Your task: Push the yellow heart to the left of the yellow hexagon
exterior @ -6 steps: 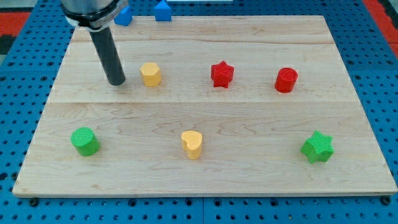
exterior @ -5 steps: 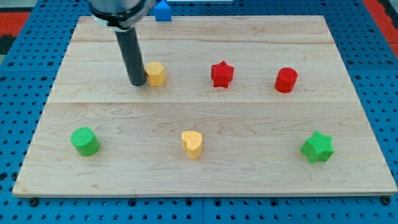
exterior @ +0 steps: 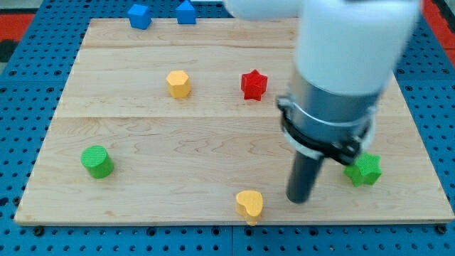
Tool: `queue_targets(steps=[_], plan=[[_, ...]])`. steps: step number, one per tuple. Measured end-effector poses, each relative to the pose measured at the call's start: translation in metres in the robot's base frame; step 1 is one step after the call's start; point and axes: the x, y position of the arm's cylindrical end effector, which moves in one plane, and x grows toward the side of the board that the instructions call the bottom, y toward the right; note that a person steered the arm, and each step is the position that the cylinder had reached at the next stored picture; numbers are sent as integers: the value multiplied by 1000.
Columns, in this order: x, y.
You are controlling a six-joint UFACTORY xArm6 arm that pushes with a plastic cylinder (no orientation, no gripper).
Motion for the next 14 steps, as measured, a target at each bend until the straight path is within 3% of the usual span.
queue_targets(steps=[1,2,4,5,6,8,9,10,11,12,13,14], plan=[[19,0],[15,-91],[-66,-177],[-9,-150],[2,-177],[-126,-204],[-60,-170],[-71,-196],[-144,-213],[-144,-200],[-71,-137],[-28,-184]])
